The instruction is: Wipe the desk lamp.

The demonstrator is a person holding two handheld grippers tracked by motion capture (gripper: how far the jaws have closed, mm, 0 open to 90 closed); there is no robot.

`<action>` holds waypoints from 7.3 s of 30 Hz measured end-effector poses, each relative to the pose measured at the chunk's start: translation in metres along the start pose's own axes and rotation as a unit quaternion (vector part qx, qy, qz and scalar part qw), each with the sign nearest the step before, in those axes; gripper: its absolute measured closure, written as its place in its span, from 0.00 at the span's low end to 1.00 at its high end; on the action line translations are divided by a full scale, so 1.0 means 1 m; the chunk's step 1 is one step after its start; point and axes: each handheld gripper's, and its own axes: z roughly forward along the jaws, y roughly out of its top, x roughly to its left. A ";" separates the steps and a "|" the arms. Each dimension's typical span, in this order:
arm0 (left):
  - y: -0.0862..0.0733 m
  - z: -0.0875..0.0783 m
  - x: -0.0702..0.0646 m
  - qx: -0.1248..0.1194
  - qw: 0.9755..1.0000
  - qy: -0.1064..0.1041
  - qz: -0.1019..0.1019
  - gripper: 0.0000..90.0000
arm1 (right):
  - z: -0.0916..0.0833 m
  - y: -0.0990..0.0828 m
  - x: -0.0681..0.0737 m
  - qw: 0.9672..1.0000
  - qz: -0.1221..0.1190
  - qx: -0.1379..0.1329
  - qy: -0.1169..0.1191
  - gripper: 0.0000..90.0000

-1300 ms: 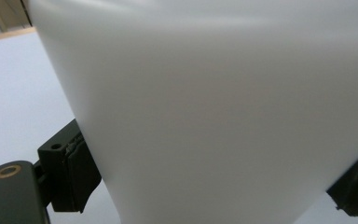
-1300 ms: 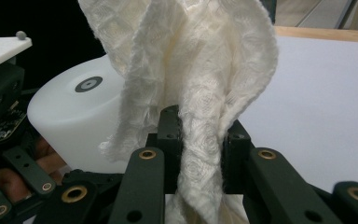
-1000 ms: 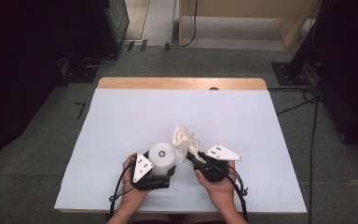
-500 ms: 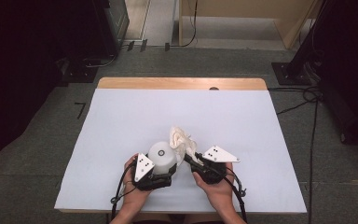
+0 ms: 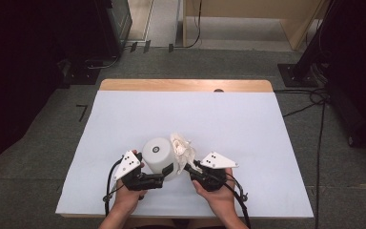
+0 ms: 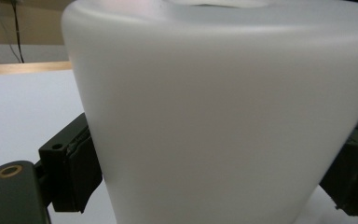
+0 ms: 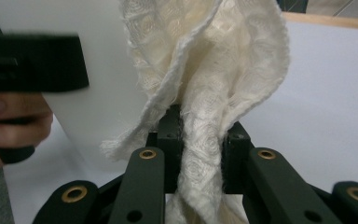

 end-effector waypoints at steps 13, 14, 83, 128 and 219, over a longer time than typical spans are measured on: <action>-0.019 0.019 -0.006 0.053 0.997 -0.001 0.048 0.09 | -0.009 0.008 -0.010 1.000 0.013 -0.019 -0.006 0.83; -0.021 0.020 -0.005 0.057 0.997 -0.001 0.051 0.09 | -0.010 0.008 -0.012 1.000 0.014 -0.020 -0.009 0.83; -0.002 0.004 -0.010 0.017 1.000 0.010 0.020 0.10 | -0.005 0.006 -0.005 1.000 0.016 -0.011 0.001 0.87; -0.041 0.024 -0.018 0.066 0.984 0.158 0.049 0.09 | -0.008 0.004 -0.017 1.000 0.012 -0.014 -0.011 0.86; -0.012 0.001 -0.007 0.020 0.997 0.054 0.054 0.09 | 0.012 -0.009 -0.003 0.999 -0.004 0.031 0.033 0.86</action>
